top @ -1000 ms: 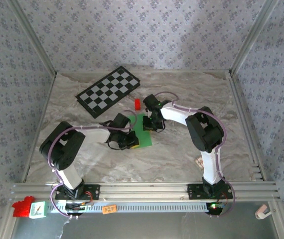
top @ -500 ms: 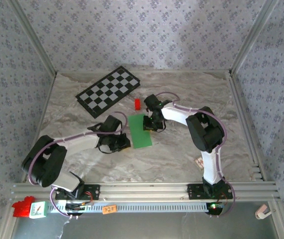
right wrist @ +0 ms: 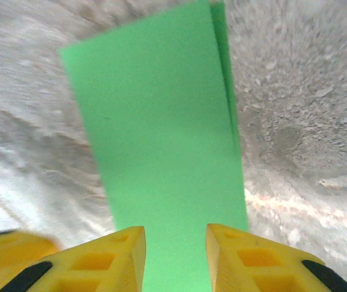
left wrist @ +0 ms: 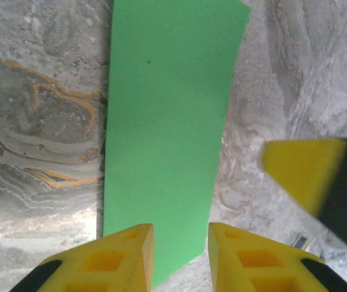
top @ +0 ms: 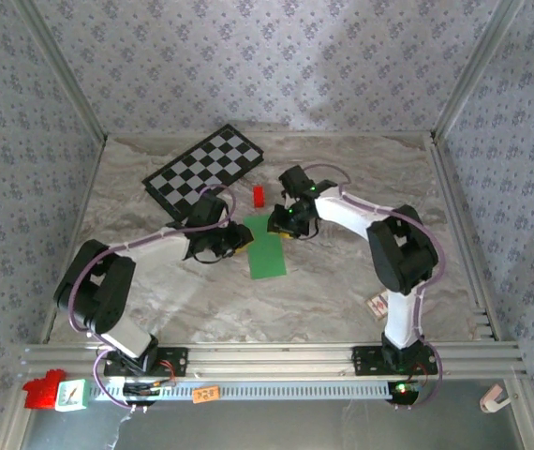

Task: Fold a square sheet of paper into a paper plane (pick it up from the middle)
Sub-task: First fold the square sheet of paper in half at the center of the table, then fold the triangle a second time at the center of the table.

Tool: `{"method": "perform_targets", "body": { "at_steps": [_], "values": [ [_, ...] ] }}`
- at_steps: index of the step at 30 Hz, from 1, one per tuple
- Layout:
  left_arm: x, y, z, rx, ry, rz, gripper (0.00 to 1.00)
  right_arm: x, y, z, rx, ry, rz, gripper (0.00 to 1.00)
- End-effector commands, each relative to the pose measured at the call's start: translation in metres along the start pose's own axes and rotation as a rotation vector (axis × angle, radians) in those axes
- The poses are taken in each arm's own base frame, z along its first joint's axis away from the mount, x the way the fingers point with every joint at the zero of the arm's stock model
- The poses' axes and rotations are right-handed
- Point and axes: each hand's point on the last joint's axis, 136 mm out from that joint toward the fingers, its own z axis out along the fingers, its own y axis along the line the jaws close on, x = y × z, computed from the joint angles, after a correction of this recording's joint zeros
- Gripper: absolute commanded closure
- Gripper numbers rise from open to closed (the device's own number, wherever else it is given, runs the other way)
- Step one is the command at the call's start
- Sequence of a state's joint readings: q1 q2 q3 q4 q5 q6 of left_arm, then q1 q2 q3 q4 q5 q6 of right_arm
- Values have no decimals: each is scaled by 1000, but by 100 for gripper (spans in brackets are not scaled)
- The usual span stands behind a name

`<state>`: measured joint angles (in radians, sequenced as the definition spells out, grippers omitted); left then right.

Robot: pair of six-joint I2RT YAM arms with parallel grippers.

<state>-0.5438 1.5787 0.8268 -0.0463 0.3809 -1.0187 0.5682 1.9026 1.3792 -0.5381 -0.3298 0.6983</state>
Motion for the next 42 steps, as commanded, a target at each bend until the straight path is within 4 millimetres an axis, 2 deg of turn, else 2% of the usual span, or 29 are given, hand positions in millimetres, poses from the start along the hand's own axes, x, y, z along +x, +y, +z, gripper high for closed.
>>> {"method": "perform_targets", "body": {
  "at_steps": [1, 7, 8, 12, 21, 29, 36, 42],
  "values": [
    [-13, -20, 3, 55, -17, -9, 70, -4, -8, -23, -13, -51, 53, 65],
    [-17, -19, 20, 47, 15, -18, 72, 13, -32, -25, -18, -22, 68, 60],
    [-18, -19, 22, 42, 17, -14, 72, 24, -40, -21, -8, 0, 73, 58],
    [-22, -13, 32, 12, 15, -3, 73, 39, -48, -19, -25, 24, 78, 51],
    [-17, 19, 51, -84, 40, -59, 75, 62, -47, -9, -77, 85, 93, 49],
    [-6, 55, 55, -232, 70, -132, 78, 83, -46, -3, -110, 147, 106, 49],
    [-2, 64, 58, -250, 84, -157, 78, 94, -39, 4, -145, 185, 121, 50],
    [0, 66, 59, -251, 91, -163, 79, 99, -40, 8, -120, 195, 114, 54]
  ]
}}
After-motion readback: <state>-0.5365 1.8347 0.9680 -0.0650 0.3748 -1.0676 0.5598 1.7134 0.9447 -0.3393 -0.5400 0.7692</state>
